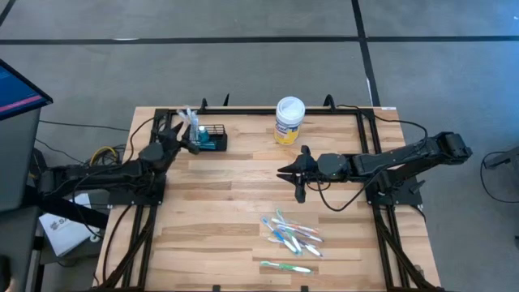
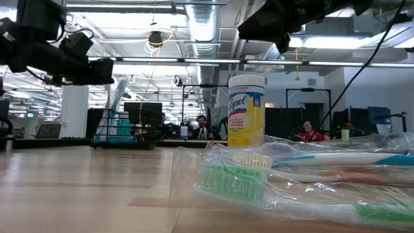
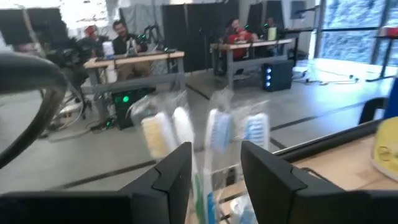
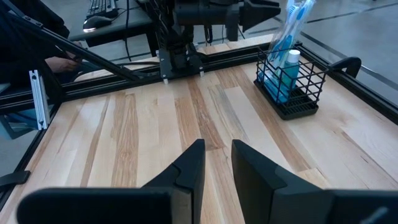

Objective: Pick & Place toothbrushing station
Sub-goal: Put the top purple toothbrush into the mesh organizer

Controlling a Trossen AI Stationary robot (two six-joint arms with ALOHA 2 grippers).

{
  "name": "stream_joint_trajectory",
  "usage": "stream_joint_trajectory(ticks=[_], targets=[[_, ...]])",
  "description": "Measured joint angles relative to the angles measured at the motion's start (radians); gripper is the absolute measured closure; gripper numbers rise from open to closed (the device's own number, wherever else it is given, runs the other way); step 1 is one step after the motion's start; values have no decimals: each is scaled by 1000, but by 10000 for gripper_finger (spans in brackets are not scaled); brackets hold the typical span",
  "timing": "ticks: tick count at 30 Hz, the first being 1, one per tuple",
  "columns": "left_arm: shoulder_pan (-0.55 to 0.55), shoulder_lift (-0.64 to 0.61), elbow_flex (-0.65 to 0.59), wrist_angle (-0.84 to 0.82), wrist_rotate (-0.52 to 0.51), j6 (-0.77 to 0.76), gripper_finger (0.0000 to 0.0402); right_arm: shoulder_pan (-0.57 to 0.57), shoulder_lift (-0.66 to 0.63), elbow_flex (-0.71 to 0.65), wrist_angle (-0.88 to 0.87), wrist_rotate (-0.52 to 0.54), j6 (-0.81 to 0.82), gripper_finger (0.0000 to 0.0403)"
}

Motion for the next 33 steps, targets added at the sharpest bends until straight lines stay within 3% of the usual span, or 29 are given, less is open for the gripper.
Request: stream_joint_trajectory(ticks=[9,19,26,33], targets=[[-163,-78,0,2,7,42,270,0,0,0,0,0,0,331],[-371,-30,0,4,176,-74,271,11,0,0,-18,0,33,331],[-438,30,1,57,350,-137,271,69,0,0,-145,-11,87,331],[-474,124,1,112,395,-182,271,159,0,0,-248,-27,169,331]])
